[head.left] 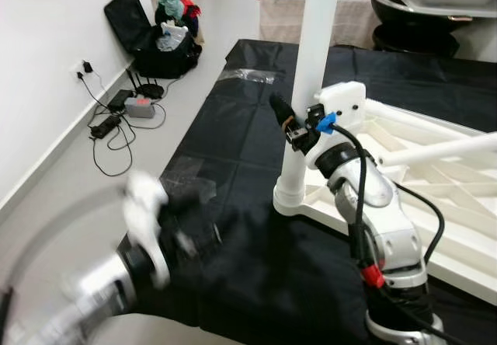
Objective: Building children table
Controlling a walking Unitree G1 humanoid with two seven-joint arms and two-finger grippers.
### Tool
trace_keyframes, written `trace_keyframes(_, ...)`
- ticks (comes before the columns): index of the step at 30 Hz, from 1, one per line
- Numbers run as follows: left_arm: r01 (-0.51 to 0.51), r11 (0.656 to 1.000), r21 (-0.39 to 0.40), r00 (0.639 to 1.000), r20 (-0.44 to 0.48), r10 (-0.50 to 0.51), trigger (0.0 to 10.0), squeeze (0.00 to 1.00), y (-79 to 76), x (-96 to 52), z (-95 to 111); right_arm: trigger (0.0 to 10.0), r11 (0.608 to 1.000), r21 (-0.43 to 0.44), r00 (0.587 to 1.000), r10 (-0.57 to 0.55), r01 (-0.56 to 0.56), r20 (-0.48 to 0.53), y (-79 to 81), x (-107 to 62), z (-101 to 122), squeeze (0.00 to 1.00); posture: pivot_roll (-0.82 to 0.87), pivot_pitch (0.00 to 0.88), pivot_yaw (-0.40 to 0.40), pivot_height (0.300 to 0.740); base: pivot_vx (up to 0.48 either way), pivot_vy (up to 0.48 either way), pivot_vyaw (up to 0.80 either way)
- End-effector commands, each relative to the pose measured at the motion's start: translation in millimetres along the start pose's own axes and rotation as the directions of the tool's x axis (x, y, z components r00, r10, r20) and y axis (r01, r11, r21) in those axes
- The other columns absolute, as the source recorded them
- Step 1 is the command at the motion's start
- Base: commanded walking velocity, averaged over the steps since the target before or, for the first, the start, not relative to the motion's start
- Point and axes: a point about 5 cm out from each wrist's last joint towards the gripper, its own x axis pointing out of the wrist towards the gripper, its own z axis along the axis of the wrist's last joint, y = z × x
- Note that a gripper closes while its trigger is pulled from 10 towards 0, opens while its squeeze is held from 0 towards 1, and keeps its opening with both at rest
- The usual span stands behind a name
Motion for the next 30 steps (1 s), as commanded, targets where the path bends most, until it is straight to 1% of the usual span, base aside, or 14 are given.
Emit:
trace_keyframes(1,-0.052,0.997,0.052,0.998,0.024,0.051,10.0,0.0,3.8,0.2,-1,10.0,0.999,0.02,0.973,-0.037,0.043,-0.228,-12.9,-9.8,-47,0.0,-0.01,0.137,0.005,0.74,0.0,0.0,0.0)
trace_keyframes(2,-0.052,0.997,0.052,0.998,0.024,0.051,10.0,0.0,3.8,0.2,-1,10.0,0.999,0.02,0.973,-0.037,0.043,-0.228,-12.9,-9.8,-47,0.0,-0.01,0.137,0.005,0.74,0.0,0.0,0.0)
trace_keyframes(3,-0.097,0.991,0.089,0.995,0.031,0.095,10.0,0.0,8.5,0.8,-4,10.0,0.999,0.014,0.974,-0.032,0.036,-0.223,-15.0,-9.7,-47,0.94,-0.02,0.143,0.004,0.74,0.0,0.0,0.0)
trace_keyframes(4,-0.097,0.991,0.089,0.995,0.031,0.095,10.0,0.0,8.5,0.8,-4,10.0,0.999,0.014,0.974,-0.032,0.036,-0.223,-15.0,-9.7,-47,0.94,-0.02,0.143,0.004,0.74,0.0,0.0,0.0)
trace_keyframes(5,-0.139,0.984,0.107,0.99,0.046,0.134,10.0,0.0,12.0,0.6,-6,10.0,0.999,0.008,0.975,-0.03,0.033,-0.219,-17.7,-9.8,-46,1.0,-0.02,0.152,0.002,0.74,0.0,0.0,0.0)
trace_keyframes(7,-0.175,0.978,0.115,0.983,0.07,0.168,10.0,0.0,13.3,0.1,-7,10.0,1.0,0.001,0.977,-0.029,0.03,-0.212,-23.3,-10.7,-44,1.0,-0.02,0.158,0.005,0.74,0.0,0.0,0.0)
trace_keyframes(12,-0.181,0.977,0.117,0.982,0.079,0.173,10.0,0.0,11.0,-1.0,-8,10.0,1.0,0.0,0.978,-0.026,0.027,-0.207,-27.2,-11.6,-44,1.0,-0.02,0.162,0.006,0.74,0.0,0.0,0.0)
trace_keyframes(13,-0.182,0.976,0.121,0.982,0.083,0.172,10.0,0.0,9.2,-2.0,-8,10.0,1.0,0.002,0.979,-0.017,0.017,-0.204,-30.4,-12.9,-43,0.8,-0.02,0.171,0.008,0.74,0.0,0.0,0.0)
trace_keyframes(15,-0.182,0.976,0.121,0.982,0.083,0.172,10.0,0.0,9.2,-2.0,-8,10.0,1.0,0.002,0.979,-0.017,0.017,-0.204,-30.4,-12.9,-43,0.8,-0.02,0.171,0.008,0.74,0.0,0.0,0.0)
trace_keyframes(16,-0.184,0.973,0.138,0.98,0.1,0.171,10.0,0.0,5.7,-3.5,-10,10.0,0.996,0.021,0.98,0.091,-0.088,-0.176,-37.9,-14.1,-38,0.0,-0.01,0.176,0.005,0.74,0.0,0.0,0.0)
trace_keyframes(19,-0.184,0.972,0.143,0.98,0.105,0.17,10.0,0.0,4.8,-3.8,-11,10.0,0.989,0.026,0.976,0.146,-0.144,-0.163,-40.7,-14.5,-34,0.0,-0.01,0.177,0.004,0.74,0.0,0.0,0.0)
trace_keyframes(21,-0.185,0.971,0.154,0.979,0.118,0.168,10.0,0.0,3.2,-3.5,-12,10.0,0.967,0.036,0.955,0.255,-0.253,-0.15,-53.8,-13.9,-28,0.0,-0.01,0.179,0.0,0.74,0.0,0.0,0.0)
trace_keyframes(27,-0.186,0.969,0.163,0.977,0.131,0.165,10.0,0.0,1.6,-2.9,-13,10.0,0.937,0.036,0.927,0.349,-0.347,-0.137,-69.8,-9.4,-19,0.0,0.0,0.182,-0.002,0.74,0.0,0.0,0.0)
trace_keyframes(30,-0.187,0.968,0.165,0.977,0.135,0.166,10.0,0.0,1.0,-3.0,-13,10.0,0.925,0.042,0.917,0.381,-0.379,-0.122,-71.4,-6.2,-16,0.0,0.0,0.184,-0.003,0.74,0.0,0.0,0.0)
